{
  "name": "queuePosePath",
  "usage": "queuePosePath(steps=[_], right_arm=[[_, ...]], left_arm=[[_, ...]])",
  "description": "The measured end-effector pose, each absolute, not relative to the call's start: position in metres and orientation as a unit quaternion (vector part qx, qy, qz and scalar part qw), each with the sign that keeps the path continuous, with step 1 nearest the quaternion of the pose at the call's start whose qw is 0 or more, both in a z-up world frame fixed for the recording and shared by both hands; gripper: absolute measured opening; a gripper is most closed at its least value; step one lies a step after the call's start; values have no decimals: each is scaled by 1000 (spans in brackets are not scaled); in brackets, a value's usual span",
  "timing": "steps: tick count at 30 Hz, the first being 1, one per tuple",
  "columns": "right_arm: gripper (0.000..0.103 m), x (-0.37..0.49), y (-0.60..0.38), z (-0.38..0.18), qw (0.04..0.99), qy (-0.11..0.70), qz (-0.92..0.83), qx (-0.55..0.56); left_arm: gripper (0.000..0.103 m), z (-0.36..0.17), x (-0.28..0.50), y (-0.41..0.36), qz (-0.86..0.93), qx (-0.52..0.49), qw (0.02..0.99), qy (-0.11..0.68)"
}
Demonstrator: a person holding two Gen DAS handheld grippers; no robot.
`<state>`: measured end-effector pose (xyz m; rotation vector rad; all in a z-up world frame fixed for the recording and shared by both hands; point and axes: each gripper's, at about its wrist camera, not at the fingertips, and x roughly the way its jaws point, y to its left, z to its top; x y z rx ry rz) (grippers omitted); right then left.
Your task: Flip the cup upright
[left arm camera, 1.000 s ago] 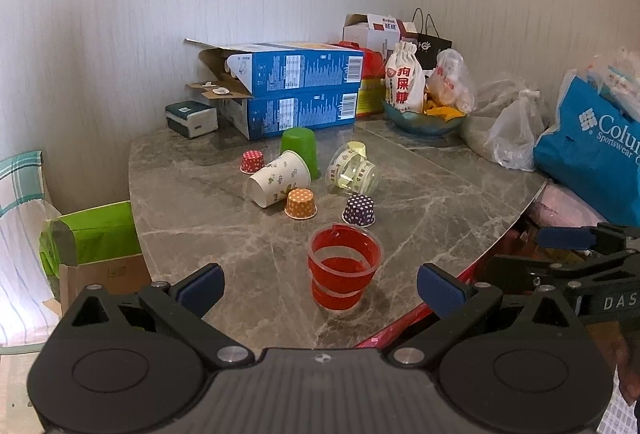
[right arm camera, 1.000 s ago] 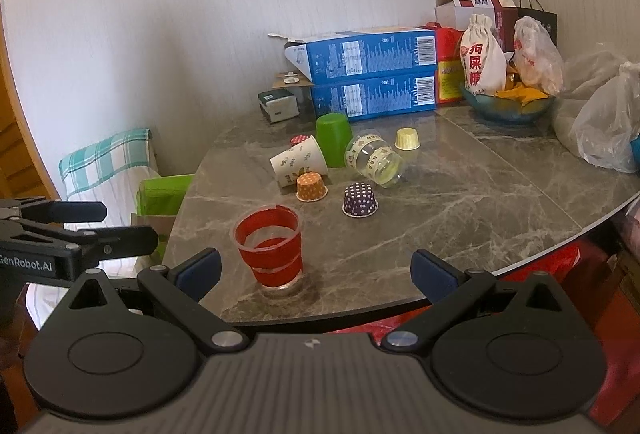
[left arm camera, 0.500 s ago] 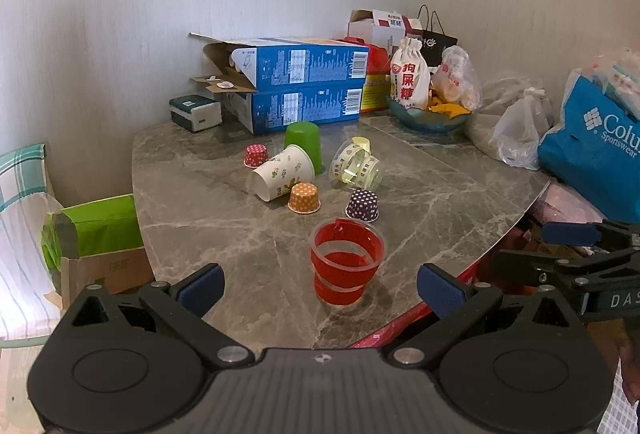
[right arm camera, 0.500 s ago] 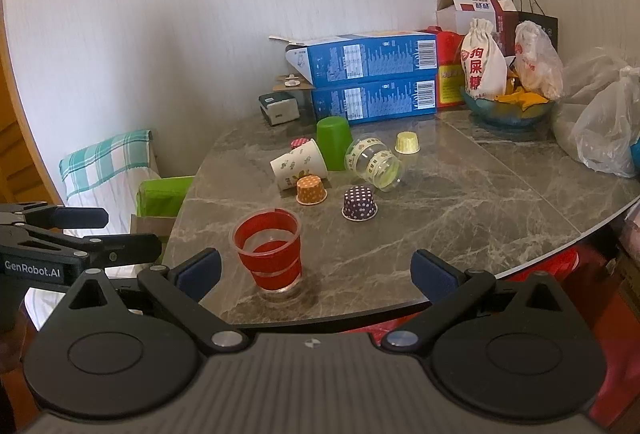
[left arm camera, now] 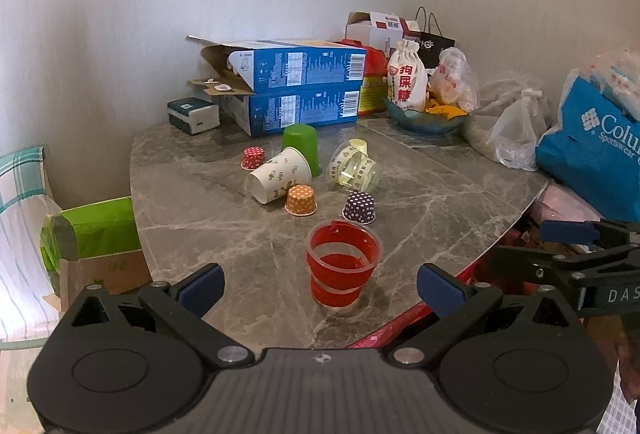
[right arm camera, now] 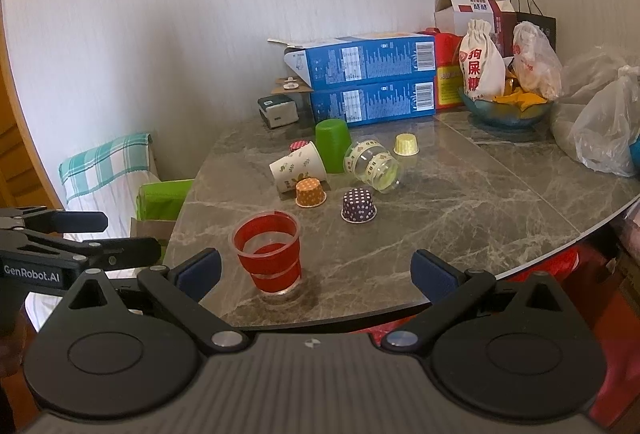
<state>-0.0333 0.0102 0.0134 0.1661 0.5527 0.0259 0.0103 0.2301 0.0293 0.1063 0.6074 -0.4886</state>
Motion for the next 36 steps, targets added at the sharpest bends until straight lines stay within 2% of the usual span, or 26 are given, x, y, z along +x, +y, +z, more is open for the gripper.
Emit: queuePosePath(steps=[36], right_arm=[[102, -29, 3, 11, 956, 279, 7, 90]], left_arm=[[103, 24, 18, 225, -240, 53, 921, 301]])
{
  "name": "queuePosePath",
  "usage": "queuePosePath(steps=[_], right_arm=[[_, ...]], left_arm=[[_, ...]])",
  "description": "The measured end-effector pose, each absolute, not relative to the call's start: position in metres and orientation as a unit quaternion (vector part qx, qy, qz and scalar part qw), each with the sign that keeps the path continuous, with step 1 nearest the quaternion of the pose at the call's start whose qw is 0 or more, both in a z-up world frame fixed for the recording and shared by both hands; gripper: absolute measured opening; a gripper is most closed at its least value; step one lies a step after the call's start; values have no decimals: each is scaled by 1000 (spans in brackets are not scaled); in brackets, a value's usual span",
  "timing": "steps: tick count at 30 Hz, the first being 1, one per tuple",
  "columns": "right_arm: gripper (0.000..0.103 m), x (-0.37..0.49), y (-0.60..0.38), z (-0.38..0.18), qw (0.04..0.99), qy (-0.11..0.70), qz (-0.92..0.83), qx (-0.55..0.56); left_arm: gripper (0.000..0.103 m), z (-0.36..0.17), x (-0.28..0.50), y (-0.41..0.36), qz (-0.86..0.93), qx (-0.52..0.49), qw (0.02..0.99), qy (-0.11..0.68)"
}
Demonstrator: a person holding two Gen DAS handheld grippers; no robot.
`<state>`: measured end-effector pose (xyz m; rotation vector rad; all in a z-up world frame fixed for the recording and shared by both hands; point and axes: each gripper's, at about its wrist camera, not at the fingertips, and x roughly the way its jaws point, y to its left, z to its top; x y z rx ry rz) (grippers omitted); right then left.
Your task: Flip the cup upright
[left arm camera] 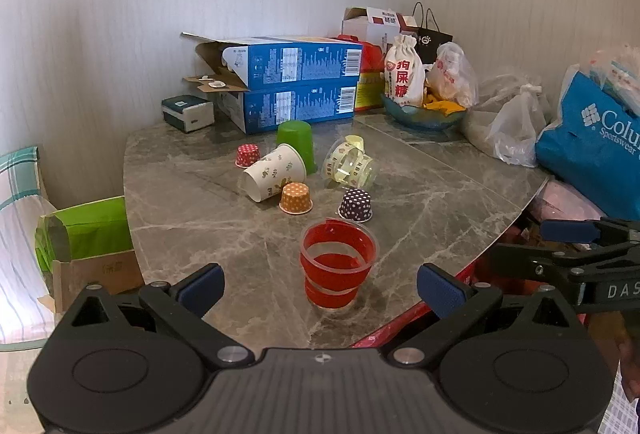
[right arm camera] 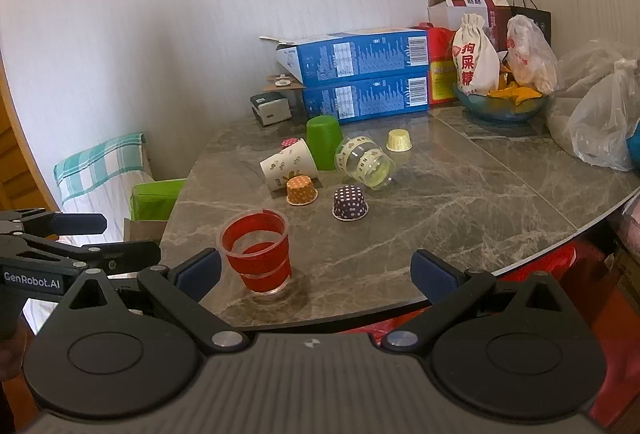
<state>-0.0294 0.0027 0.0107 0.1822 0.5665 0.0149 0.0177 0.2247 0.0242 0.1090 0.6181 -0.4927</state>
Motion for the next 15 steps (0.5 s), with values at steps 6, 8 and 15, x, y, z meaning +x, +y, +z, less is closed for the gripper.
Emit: queuePosePath(steps=[6, 8, 15], right_arm=[[102, -27, 2, 8, 955, 283, 7, 90], [102, -26, 2, 8, 955, 283, 6, 91], [102, -22, 0, 4, 953, 288, 4, 92]], left_arm=[[103, 24, 20, 225, -241, 52, 923, 294], [103, 23, 21, 225, -241, 50, 924, 293], [103, 21, 27, 224, -246, 50, 924, 289]])
